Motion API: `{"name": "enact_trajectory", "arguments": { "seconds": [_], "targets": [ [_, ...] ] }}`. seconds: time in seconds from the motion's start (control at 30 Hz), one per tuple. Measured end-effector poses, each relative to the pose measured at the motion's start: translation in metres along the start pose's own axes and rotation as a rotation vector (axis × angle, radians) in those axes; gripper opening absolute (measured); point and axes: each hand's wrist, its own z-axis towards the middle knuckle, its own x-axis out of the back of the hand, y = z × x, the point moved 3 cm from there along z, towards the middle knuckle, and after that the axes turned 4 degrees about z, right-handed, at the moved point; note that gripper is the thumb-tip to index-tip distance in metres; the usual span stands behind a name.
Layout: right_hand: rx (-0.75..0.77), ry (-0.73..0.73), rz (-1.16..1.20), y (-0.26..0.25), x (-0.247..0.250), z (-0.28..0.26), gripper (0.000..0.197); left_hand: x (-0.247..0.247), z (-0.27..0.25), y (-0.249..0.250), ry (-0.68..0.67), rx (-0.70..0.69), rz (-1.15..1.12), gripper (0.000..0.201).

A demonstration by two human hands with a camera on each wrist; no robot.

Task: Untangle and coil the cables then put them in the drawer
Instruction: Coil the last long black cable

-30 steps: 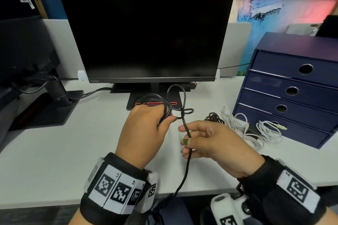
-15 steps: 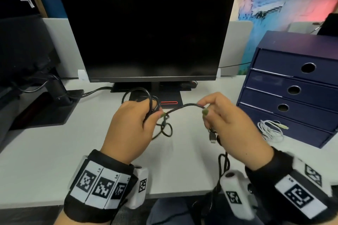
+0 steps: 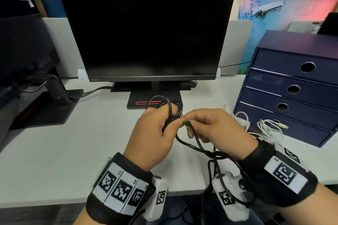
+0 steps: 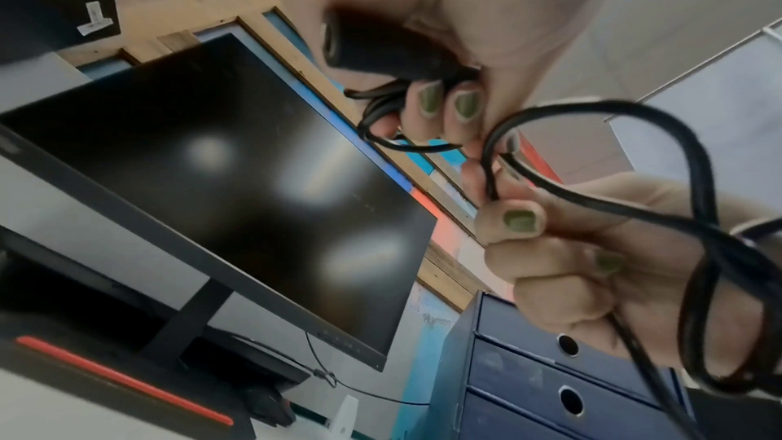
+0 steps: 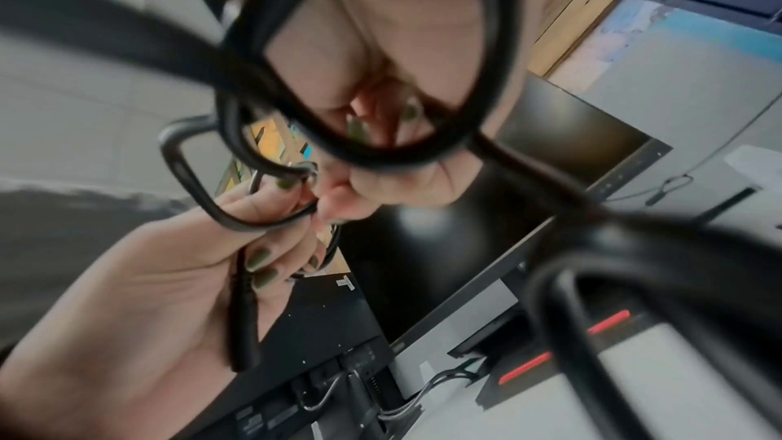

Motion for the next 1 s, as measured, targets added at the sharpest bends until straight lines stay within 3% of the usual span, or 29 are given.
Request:
{"name": "enact_trajectory", "arguments": {
  "seconds": [0.13, 0.27, 0.37, 0.47, 0.53, 0.67, 0.8, 1.0],
  "targets": [
    [-0.12, -0.15, 0.295, 0.005, -0.006, -0.004, 0.024, 0.003, 0.0, -0.004, 0.049, 0.04, 0.101, 0.011],
    [-0.082, -0.11, 0.462, -0.003, 0.001, -0.004, 0.045, 0.007, 0.001, -0.01, 0.101, 0.094, 0.044, 0.011],
    [-0.068, -0.111, 0.132, -0.021, 0.007, -0.007, 0.034, 0.007, 0.001, -0.006, 0.114, 0.112, 0.039, 0.013],
    [-0.09, -0.154, -0.119, -0.03, 0.013, -0.01, 0.042, 0.005, 0.002, -0.006, 0.112, 0.147, 0.061, 0.013],
    [-0.05, -0.108, -0.245, -0.036, 0.016, -0.014, 0.042, 0.006, 0.003, -0.01, 0.153, 0.213, 0.06, 0.014],
    [0.181, 0.09, -0.408, -0.056, 0.012, -0.031, 0.02, 0.011, 0.003, -0.013, 0.235, 0.312, 0.072, 0.017],
    [0.176, -0.006, -0.597, -0.047, -0.019, -0.03, 0.026, 0.009, 0.004, -0.005, 0.233, 0.304, -0.006, 0.019],
    [0.333, -0.008, -0.723, -0.031, -0.031, -0.03, 0.006, 0.012, 0.005, -0.005, 0.178, 0.282, 0.006, 0.025]
  ]
}}
